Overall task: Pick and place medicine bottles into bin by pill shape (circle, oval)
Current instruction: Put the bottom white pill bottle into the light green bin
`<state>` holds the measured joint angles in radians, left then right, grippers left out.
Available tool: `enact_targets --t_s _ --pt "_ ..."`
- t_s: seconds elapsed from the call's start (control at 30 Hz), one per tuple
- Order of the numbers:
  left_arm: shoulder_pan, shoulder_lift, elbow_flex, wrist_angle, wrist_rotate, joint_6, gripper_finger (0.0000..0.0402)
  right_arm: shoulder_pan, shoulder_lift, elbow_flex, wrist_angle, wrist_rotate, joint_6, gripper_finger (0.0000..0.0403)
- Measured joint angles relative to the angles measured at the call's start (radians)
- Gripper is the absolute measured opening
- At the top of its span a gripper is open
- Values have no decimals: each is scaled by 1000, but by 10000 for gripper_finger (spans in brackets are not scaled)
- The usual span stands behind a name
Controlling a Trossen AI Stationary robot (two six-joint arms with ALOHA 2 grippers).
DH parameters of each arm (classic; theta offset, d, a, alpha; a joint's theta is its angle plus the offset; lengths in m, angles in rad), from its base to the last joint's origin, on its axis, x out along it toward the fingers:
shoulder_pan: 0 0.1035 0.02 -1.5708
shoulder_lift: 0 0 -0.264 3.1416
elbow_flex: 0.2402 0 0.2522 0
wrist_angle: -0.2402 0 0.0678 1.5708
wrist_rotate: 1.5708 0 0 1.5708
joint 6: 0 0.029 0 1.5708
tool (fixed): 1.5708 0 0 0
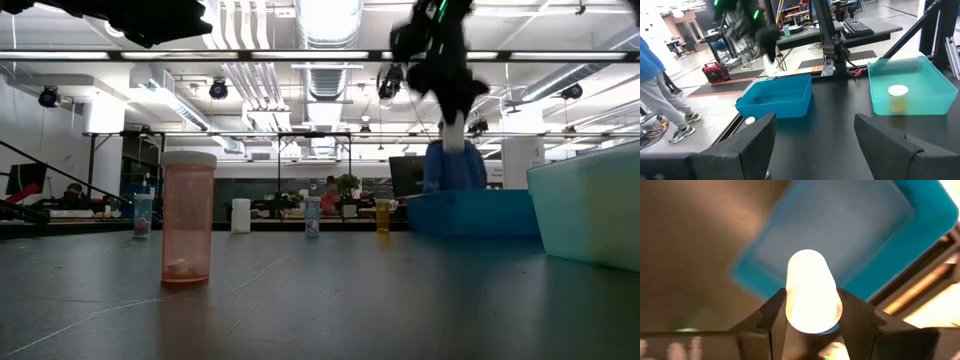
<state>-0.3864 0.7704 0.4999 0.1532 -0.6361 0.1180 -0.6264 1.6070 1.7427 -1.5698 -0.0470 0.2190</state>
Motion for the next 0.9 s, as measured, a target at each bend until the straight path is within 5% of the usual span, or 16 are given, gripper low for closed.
enact_targets --t_s 0.27,0.5,0.7,0.9 --pt "0 0 0 0 0 -7 254 378 -334 -168 -2 -40 427 141" --pt "0 12 0 5 0 -8 254 813 -462 -437 16 -127 797 141" --pt "0 22 0 10 0 -8 254 1115 -477 -660 173 -205 871 141" --pt "0 22 0 13 0 -7 254 1267 -460 -818 411 -196 912 141"
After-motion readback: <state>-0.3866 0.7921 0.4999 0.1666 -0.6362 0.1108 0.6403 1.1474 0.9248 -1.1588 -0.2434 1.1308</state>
